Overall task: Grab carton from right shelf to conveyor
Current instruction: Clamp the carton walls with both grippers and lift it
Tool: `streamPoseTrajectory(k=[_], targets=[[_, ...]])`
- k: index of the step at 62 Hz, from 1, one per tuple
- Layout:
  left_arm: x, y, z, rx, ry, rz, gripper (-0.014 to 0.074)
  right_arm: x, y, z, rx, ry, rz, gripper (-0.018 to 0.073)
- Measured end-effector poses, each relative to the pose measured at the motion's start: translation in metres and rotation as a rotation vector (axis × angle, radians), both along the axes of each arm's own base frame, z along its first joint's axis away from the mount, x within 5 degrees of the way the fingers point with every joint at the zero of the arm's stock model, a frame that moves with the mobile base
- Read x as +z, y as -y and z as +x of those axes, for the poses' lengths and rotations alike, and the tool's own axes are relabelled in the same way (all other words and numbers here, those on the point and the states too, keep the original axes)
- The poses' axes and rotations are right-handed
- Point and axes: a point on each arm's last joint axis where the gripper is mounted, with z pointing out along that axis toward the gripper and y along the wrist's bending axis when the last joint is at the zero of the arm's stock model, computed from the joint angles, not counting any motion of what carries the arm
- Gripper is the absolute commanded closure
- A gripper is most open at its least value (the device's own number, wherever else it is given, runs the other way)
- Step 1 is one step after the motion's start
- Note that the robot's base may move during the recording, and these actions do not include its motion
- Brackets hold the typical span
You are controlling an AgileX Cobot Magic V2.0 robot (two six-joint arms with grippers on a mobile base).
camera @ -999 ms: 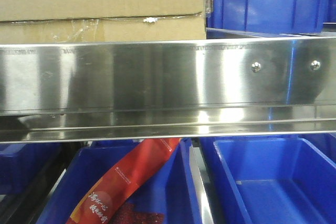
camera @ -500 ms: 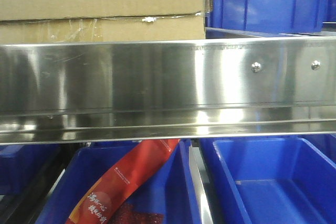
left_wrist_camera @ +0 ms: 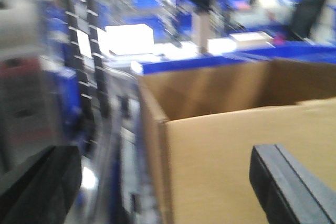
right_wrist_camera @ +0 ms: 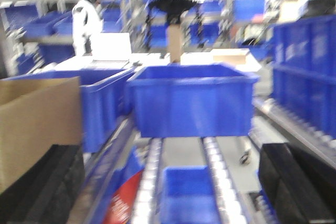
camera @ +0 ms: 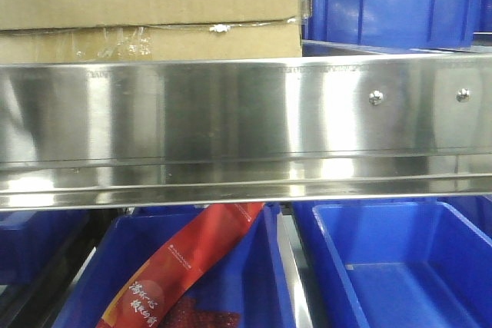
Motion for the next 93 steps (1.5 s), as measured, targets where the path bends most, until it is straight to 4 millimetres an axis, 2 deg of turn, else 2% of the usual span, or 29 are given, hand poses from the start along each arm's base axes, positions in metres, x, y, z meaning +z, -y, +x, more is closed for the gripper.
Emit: streamPoseTrajectory(k=[9, 20, 27, 34, 45, 53, 66, 81, 93], targets=[[0.034, 0.008, 0.017, -0.066, -0.083, 0.008, 0.0060, 0.034, -0.011, 0.015, 0.102, -0.052, -0.011, -0.0009], [0.075, 0.016, 0.049, -0.091, -0.162, -0.011, 0.0060, 0.074, -0.038, 0.052, 0.256, -0.125, -0.032, -0.0009], [0.087, 0.020, 0.073, -0.084, -0.273, -0.042, 0.0060, 0.090, -0.063, 0.078, 0.350, -0.206, -0.062, -0.0009], [0.096, 0.025, 0.102, -0.063, -0.413, -0.070, 0.0060, 0.099, -0.090, 0.114, 0.408, -0.315, -0.098, -0.0009], [0.099, 0.024, 0.147, 0.061, -0.608, -0.076, 0.0060, 0.109, -0.110, 0.157, 0.385, -0.503, -0.123, -0.0009], [0.104, 0.024, 0.174, 0.108, -0.624, -0.066, 0.0060, 0.111, -0.123, 0.186, 0.356, -0.591, -0.146, -0.0009], [0.100, 0.027, 0.211, 0.145, -0.639, -0.043, 0.0060, 0.110, -0.156, 0.213, 0.375, -0.604, -0.189, -0.0009], [0.076, 0.028, 0.242, 0.178, -0.711, -0.016, 0.0060, 0.070, -0.182, 0.253, 0.342, -0.709, -0.230, -0.0009], [0.062, 0.011, 0.259, 0.231, -0.756, -0.033, 0.0060, 0.048, -0.192, 0.270, 0.339, -0.762, -0.250, -0.0009]])
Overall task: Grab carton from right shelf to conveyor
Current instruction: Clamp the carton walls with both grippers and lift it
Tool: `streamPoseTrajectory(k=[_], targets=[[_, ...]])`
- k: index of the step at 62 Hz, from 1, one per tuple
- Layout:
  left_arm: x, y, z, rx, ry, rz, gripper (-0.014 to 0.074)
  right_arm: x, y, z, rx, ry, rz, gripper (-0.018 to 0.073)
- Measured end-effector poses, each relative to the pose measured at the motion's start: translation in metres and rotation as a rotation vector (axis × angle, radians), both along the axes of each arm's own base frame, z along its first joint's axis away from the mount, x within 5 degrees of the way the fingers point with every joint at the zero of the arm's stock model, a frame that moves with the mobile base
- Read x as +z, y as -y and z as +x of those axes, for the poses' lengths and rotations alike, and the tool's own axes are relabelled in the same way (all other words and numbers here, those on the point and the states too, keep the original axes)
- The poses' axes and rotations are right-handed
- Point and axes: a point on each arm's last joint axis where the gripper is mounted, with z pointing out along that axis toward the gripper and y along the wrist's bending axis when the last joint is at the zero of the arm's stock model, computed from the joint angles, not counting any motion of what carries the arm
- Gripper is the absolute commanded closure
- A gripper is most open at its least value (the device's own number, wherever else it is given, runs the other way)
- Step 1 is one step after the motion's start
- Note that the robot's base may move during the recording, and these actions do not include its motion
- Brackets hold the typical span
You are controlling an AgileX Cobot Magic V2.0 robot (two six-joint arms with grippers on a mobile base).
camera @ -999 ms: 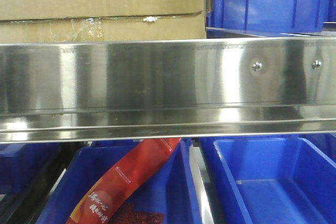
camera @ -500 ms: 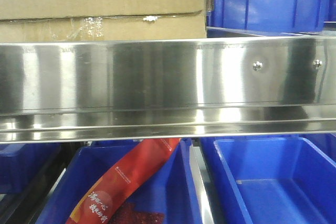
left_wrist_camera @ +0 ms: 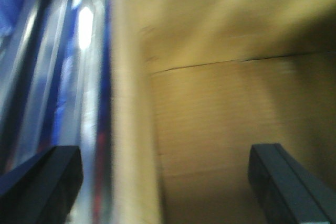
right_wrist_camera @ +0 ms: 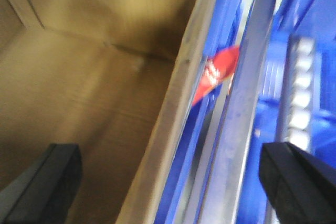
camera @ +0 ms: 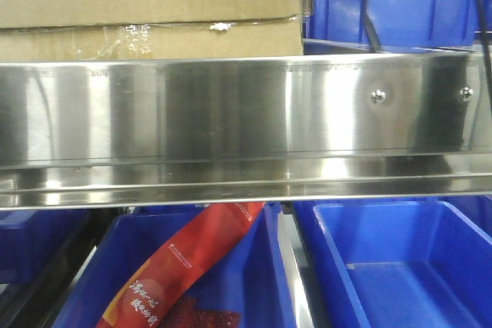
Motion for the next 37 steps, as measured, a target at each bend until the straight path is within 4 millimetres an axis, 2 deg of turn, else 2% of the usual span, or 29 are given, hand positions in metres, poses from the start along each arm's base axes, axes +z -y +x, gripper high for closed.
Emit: streamPoseTrajectory(k=[11, 24, 28, 32, 37], targets=[[-0.014, -0.012, 0.014, 0.036, -0.041, -0.011, 0.0060, -0.012, -0.006, 0.010, 0.000, -0.008, -0.005, -0.0009], [-0.028, -0.016, 0.026, 0.048, -0.080, -0.012, 0.0060, -0.015, -0.008, 0.014, -0.003, 0.003, -0.003, 0.0004], [-0.031, -0.016, 0.029, 0.047, -0.090, -0.014, 0.0066, -0.014, -0.008, 0.015, -0.003, 0.008, 0.000, 0.0047], [-0.033, -0.015, 0.030, 0.047, -0.094, -0.015, 0.0104, -0.014, -0.008, 0.015, -0.005, 0.009, 0.001, 0.0139], [-0.034, -0.015, 0.031, 0.046, -0.096, -0.017, 0.0242, -0.014, -0.007, 0.016, -0.007, 0.009, 0.001, 0.0293]])
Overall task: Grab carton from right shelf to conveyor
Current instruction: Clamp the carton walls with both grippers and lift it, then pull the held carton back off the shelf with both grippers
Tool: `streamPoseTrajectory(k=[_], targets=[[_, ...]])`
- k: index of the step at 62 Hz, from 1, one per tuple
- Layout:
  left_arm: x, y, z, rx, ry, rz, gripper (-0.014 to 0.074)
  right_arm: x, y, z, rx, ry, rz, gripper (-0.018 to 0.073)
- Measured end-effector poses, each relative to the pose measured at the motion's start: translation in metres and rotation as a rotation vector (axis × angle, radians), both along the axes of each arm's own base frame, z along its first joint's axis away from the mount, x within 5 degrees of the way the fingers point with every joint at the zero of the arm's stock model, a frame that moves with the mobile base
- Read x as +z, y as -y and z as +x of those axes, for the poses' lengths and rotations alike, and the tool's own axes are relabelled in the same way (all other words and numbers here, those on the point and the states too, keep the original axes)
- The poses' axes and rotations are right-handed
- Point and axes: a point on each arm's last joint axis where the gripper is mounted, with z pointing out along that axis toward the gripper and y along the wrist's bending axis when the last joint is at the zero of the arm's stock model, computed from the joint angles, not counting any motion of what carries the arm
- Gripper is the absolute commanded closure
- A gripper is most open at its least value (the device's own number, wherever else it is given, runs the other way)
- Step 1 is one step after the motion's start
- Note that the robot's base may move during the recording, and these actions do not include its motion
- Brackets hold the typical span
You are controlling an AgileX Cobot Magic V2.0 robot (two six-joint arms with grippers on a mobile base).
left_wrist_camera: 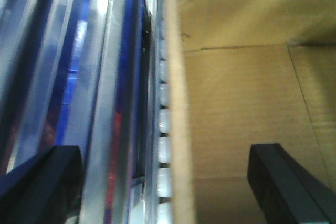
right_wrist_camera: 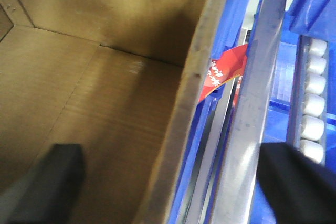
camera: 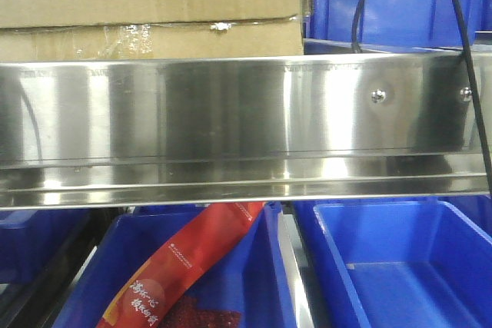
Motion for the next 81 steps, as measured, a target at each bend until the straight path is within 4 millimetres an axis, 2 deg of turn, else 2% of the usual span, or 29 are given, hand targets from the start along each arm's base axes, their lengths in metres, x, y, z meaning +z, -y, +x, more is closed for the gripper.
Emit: streamPoseTrajectory(k=[3, 6, 9, 10, 16, 30, 39, 43, 50, 61, 71, 81], targets=[[0.000, 0.000, 0.000, 0.000, 0.000, 0.000, 0.0361, 0.000, 0.000, 0.000, -0.001, 0.001, -0.002, 0.0398], [0.000, 0.000, 0.000, 0.000, 0.000, 0.000, 0.0477, -0.001, 0.000, 0.001, -0.001, -0.001, -0.003, 0.0542], [0.000, 0.000, 0.000, 0.000, 0.002, 0.000, 0.0633, -0.001, -0.001, 0.001, 0.002, -0.005, 0.003, 0.0639], [0.000, 0.000, 0.000, -0.001, 0.000, -0.002, 0.0643, -0.002, -0.001, 0.001, 0.000, -0.007, 0.004, 0.0653], [0.000, 0.002, 0.000, -0.006, -0.003, -0.019, 0.0581, -0.002, -0.001, 0.002, -0.011, -0.006, 0.006, 0.0627], [0.000, 0.002, -0.001, -0.007, -0.001, -0.021, 0.0583, -0.001, 0.000, 0.001, -0.013, -0.010, 0.006, 0.0629], [0.014, 0.002, -0.014, -0.010, 0.028, -0.033, 0.0585, 0.004, 0.003, -0.004, -0.014, -0.015, 0.004, 0.0629], [0.026, 0.002, -0.027, -0.013, 0.056, -0.044, 0.0598, 0.012, 0.006, -0.011, -0.011, -0.011, 0.014, 0.0629], [0.054, 0.007, -0.058, -0.035, 0.139, -0.064, 0.0604, 0.039, 0.018, -0.032, -0.007, 0.039, 0.051, 0.0629], [0.086, 0.027, -0.100, -0.115, 0.244, -0.084, 0.0604, 0.085, 0.044, -0.072, -0.017, 0.151, 0.096, 0.0629], [0.093, 0.045, -0.118, -0.161, 0.273, -0.109, 0.0605, 0.104, 0.064, -0.104, -0.028, 0.200, 0.107, 0.0629], [0.080, 0.061, -0.125, -0.210, 0.225, -0.120, 0.0605, 0.102, 0.082, -0.132, -0.035, 0.184, 0.084, 0.0629]])
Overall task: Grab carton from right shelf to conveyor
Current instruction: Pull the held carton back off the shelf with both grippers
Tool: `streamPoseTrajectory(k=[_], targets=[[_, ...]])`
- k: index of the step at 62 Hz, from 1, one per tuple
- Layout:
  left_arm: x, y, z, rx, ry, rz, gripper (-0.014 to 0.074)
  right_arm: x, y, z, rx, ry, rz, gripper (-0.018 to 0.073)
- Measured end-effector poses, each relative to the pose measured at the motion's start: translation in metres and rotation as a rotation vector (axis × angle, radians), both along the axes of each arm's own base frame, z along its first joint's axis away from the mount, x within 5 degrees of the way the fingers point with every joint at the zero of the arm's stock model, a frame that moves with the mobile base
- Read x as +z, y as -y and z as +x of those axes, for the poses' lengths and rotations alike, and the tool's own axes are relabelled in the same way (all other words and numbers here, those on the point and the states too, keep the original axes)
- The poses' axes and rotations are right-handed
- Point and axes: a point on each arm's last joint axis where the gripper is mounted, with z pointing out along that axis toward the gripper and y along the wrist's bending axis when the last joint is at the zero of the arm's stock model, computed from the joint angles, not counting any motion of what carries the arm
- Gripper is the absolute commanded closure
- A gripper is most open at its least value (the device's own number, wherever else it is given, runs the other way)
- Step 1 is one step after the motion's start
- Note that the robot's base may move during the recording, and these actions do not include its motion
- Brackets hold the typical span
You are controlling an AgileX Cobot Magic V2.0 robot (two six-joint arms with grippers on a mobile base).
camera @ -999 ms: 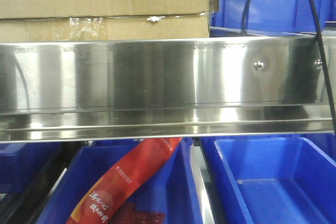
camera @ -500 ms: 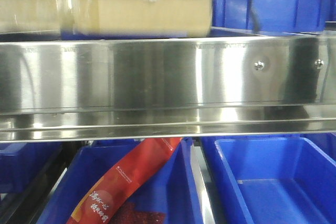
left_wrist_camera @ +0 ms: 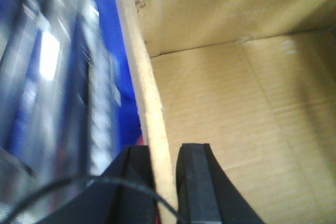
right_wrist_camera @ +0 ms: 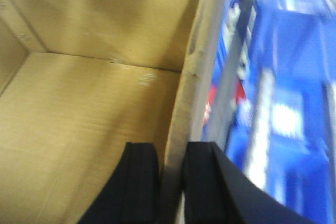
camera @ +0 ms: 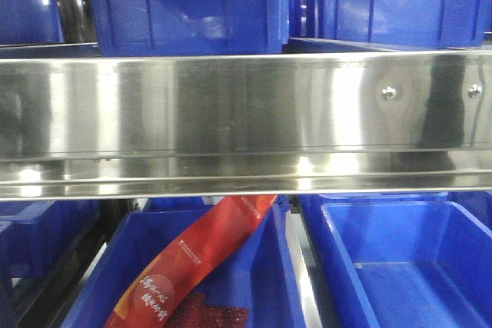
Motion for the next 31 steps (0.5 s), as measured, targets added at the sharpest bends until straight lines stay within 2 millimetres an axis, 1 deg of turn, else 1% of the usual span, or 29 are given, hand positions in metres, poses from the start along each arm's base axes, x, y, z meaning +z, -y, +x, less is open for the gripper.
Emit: streamPoseTrajectory(k=[8, 14, 22, 31], targets=[[-0.014, 0.014, -0.002, -0.048, -0.054, 0.012, 0.0605, -0.016, 0.011, -0.017, -0.007, -0.053, -0.037, 0.0629], [-0.017, 0.021, -0.003, -0.074, -0.069, 0.016, 0.0605, -0.025, 0.018, -0.027, -0.015, -0.081, -0.054, 0.0629], [-0.018, 0.023, -0.004, -0.082, -0.073, 0.017, 0.0605, -0.029, 0.021, -0.032, -0.016, -0.091, -0.061, 0.0629], [-0.018, 0.023, -0.004, -0.081, -0.073, 0.020, 0.0605, -0.031, 0.021, -0.031, -0.016, -0.096, -0.065, 0.0629]])
